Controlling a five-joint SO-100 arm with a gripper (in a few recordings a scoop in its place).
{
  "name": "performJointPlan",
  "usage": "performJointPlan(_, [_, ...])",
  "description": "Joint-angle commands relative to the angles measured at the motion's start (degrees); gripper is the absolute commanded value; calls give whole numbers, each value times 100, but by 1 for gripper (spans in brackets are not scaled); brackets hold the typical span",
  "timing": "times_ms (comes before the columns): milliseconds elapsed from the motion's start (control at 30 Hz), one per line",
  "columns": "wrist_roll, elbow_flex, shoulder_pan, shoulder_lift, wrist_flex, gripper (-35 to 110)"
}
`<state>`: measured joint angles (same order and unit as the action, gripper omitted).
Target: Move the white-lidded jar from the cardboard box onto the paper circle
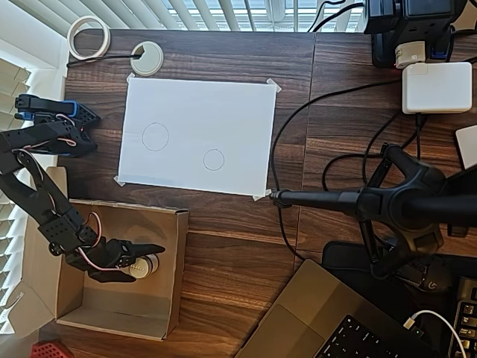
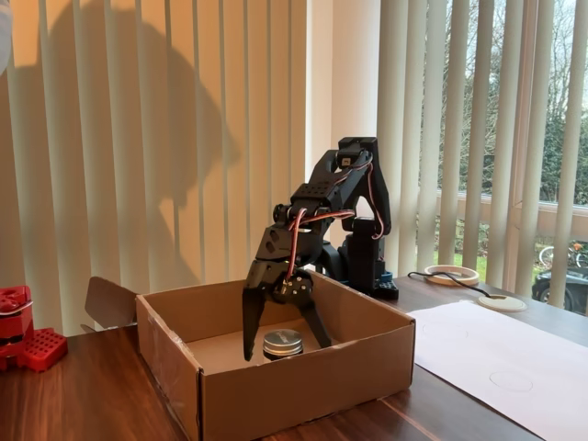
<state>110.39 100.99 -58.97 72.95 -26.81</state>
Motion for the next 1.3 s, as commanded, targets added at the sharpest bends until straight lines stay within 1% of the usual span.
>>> performJointPlan(0, [-62, -79, -44, 782, 141, 53])
performJointPlan(200, [-62, -105, -18, 800, 158, 51])
performJointPlan(500, [26, 149, 18, 932, 158, 39])
performJointPlan(1100, [-88, 299, 132, 1090, 308, 36])
performJointPlan(1267, [-123, 290, 158, 1099, 369, 29])
